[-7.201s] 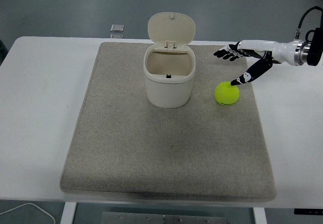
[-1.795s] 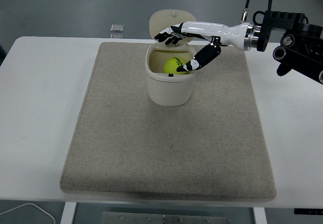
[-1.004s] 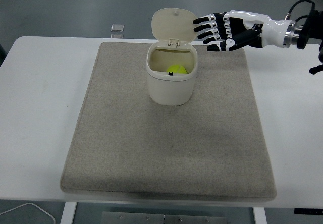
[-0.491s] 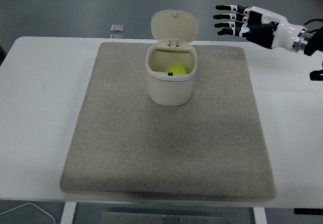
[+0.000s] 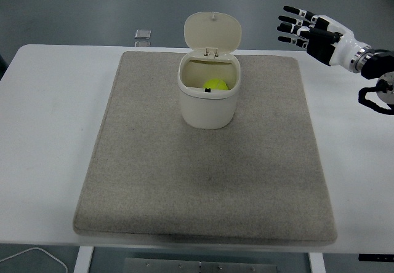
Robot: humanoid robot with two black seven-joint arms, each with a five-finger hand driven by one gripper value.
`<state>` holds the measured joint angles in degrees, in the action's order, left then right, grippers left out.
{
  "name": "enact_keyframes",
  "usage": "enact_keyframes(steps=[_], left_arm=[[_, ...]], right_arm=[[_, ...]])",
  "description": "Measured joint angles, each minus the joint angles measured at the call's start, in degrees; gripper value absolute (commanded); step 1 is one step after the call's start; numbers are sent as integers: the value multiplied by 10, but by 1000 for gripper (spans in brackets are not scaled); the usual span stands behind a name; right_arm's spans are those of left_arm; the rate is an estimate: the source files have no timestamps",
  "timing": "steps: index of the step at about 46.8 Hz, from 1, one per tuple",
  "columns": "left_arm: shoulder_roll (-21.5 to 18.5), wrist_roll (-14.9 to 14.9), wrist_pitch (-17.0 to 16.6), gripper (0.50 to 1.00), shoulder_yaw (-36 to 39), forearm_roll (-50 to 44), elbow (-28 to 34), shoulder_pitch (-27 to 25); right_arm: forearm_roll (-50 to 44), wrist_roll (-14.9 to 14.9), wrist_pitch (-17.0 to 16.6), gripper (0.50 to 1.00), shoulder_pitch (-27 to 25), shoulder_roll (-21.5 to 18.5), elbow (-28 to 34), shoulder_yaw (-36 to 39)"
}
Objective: Pick up the tennis ball and place it in the box.
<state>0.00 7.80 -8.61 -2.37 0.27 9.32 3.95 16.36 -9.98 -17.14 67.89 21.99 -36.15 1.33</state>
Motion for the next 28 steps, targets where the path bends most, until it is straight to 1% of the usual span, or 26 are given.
enact_keyframes(steps=[6,11,12,13,14,20,26,28], left_arm=[[0,0,0,996,0,0,0,0],[0,0,0,996,0,0,0,0],[0,0,0,996,0,0,0,0],[0,0,0,996,0,0,0,0],[0,0,0,996,0,0,0,0],[0,0,0,996,0,0,0,0],[0,0,0,996,0,0,0,0],[0,0,0,996,0,0,0,0]], right_arm=[[76,1,23,860,-10,-5,7,5],[115,1,28,862,-21,-9,7,22],[117,1,28,866,-23,-10,8,25],[118,1,29,891,-25,-11,8,28],[119,0,30,925,-28,-13,8,32],[119,-4,32,928,-36,-19,8,44],[108,-8,67,928,-40,-27,8,58],[107,-8,74,928,-41,-29,9,63]])
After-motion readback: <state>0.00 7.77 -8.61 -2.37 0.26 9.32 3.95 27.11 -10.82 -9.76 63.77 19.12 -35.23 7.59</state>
